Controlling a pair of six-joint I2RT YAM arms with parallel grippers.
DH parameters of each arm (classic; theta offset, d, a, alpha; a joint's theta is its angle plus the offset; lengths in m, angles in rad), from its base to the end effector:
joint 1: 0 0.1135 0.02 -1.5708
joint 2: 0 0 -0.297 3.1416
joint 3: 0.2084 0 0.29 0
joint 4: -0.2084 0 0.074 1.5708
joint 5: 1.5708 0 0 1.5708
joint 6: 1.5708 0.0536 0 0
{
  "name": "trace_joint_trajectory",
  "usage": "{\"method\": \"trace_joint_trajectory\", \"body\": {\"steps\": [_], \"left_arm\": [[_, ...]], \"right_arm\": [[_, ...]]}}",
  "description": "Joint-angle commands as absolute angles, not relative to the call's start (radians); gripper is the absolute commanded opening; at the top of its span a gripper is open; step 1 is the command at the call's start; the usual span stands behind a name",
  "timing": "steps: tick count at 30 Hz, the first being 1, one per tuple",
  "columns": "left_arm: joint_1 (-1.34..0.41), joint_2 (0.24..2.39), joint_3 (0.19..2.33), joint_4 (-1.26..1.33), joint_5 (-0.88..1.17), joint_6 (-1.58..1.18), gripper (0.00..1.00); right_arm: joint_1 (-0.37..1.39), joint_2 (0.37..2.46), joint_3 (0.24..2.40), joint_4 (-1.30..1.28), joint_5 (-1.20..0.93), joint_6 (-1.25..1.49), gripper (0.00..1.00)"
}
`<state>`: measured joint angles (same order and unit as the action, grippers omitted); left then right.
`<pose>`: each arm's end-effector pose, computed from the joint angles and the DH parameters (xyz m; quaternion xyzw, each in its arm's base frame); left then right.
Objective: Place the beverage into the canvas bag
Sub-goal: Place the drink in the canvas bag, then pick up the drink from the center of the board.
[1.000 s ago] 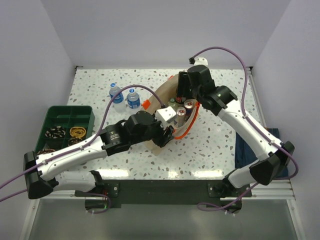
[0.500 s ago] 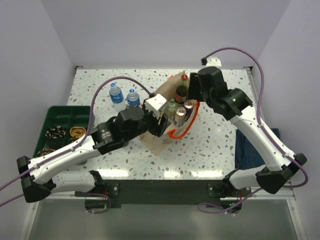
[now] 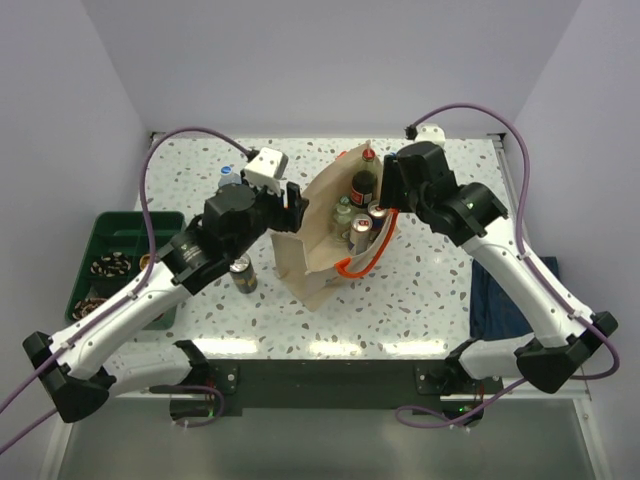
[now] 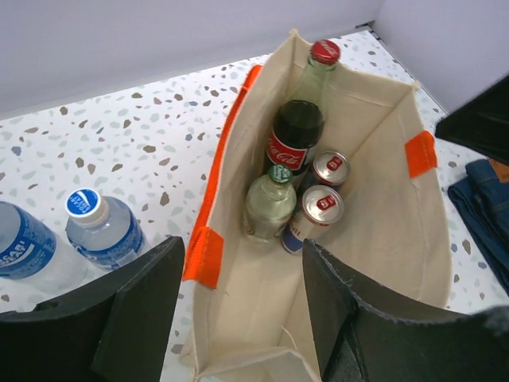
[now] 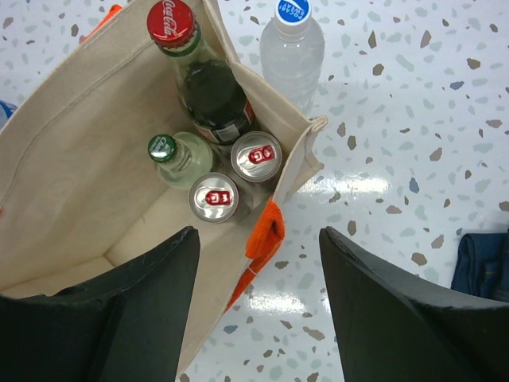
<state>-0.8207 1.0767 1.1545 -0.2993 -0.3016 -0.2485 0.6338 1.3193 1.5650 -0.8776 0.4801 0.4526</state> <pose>0.2022 -0.1936 0.4293 0.1279 0.7672 -0.2137 0.5911 0.2602 0.1605 0.4566 0.0287 0.8724 0.0456 0.4858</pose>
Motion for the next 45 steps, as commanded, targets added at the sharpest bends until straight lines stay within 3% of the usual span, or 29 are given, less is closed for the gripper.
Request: {"method": "trace_joint_trajectory", "body": {"steps": [1, 15, 45], "left_arm": [[-0.732, 1.112, 1.235, -0.308, -0.339, -0.326, 0.66], [-0.486, 1.353, 1.417, -0.558, -0.138, -0.472, 0.66], [-0.353, 1.532, 1.388, -0.534, -0.098, -0.385, 0.64]], "right_arm": [[0.634, 1.305, 1.549, -0.890, 0.471, 0.474, 0.66], [0.632, 1.312, 1.543, -0.910, 0.449, 0.482, 0.66], [0.632, 1.437, 1.609, -1.034, 0.423, 0.564, 0.63]]}}
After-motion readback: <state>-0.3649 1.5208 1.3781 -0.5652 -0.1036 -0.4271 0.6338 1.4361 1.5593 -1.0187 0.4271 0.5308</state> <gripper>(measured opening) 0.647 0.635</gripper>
